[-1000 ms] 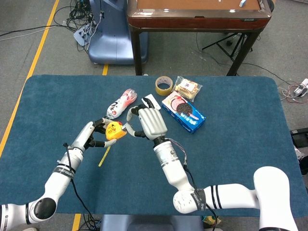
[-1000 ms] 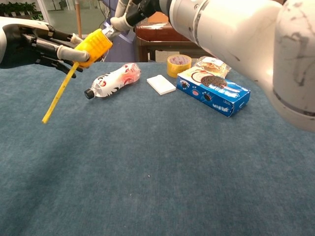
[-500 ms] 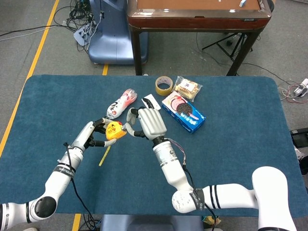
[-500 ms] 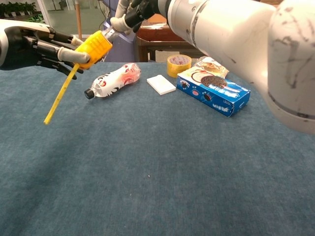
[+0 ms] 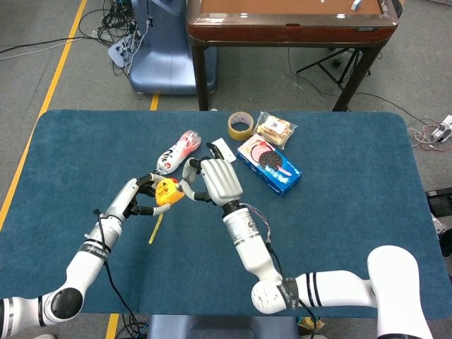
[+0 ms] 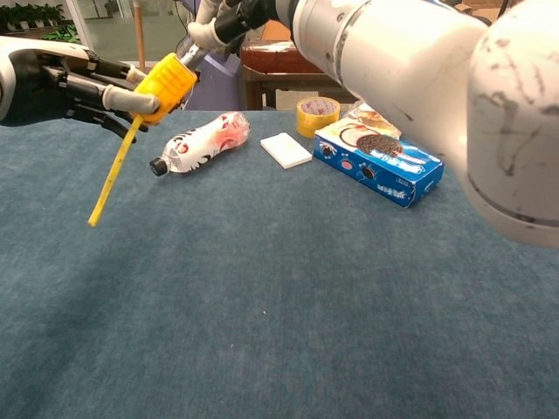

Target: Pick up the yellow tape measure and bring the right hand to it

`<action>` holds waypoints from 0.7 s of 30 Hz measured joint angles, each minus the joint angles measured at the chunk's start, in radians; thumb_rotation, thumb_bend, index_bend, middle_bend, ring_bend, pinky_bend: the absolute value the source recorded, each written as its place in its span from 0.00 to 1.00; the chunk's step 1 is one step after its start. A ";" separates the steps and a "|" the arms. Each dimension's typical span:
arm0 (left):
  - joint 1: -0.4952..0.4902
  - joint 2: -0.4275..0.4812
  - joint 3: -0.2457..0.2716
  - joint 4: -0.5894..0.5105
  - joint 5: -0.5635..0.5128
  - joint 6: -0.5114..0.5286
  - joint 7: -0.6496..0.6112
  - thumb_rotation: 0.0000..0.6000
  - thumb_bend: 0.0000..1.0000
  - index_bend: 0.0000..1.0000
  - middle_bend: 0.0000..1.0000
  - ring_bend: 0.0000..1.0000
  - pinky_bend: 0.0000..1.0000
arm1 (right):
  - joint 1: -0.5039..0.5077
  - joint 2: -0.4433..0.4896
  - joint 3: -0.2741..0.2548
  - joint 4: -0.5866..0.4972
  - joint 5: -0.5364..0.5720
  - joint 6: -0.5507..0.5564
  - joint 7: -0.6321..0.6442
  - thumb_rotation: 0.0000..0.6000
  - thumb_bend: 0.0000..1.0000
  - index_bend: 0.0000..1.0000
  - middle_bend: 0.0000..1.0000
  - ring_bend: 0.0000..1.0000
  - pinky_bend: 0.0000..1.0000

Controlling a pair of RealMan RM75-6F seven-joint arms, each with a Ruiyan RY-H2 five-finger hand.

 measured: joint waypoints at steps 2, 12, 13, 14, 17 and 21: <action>0.001 0.004 0.001 0.004 0.001 -0.006 -0.004 1.00 0.21 0.42 0.49 0.33 0.30 | -0.004 0.003 -0.003 -0.001 -0.009 0.002 0.001 1.00 0.81 0.65 0.65 0.47 0.06; 0.008 0.018 0.010 0.025 0.011 -0.037 -0.021 1.00 0.21 0.41 0.49 0.33 0.30 | -0.035 0.033 -0.023 -0.021 -0.037 0.004 0.011 1.00 0.81 0.66 0.66 0.48 0.06; 0.009 0.020 0.012 0.029 0.013 -0.042 -0.022 1.00 0.21 0.41 0.49 0.33 0.30 | -0.041 0.039 -0.026 -0.026 -0.040 0.005 0.012 1.00 0.81 0.66 0.66 0.48 0.06; 0.010 0.022 0.014 0.033 0.014 -0.045 -0.023 1.00 0.21 0.41 0.49 0.33 0.30 | -0.045 0.045 -0.028 -0.030 -0.043 0.005 0.013 1.00 0.81 0.66 0.66 0.48 0.06; 0.011 0.028 0.018 0.043 0.017 -0.060 -0.026 1.00 0.21 0.41 0.49 0.33 0.31 | -0.062 0.064 -0.036 -0.043 -0.054 0.008 0.016 1.00 0.81 0.66 0.66 0.48 0.06; 0.012 0.040 0.028 0.060 0.024 -0.091 -0.032 1.00 0.21 0.41 0.49 0.33 0.31 | -0.086 0.095 -0.047 -0.065 -0.068 0.011 0.023 1.00 0.81 0.66 0.66 0.48 0.06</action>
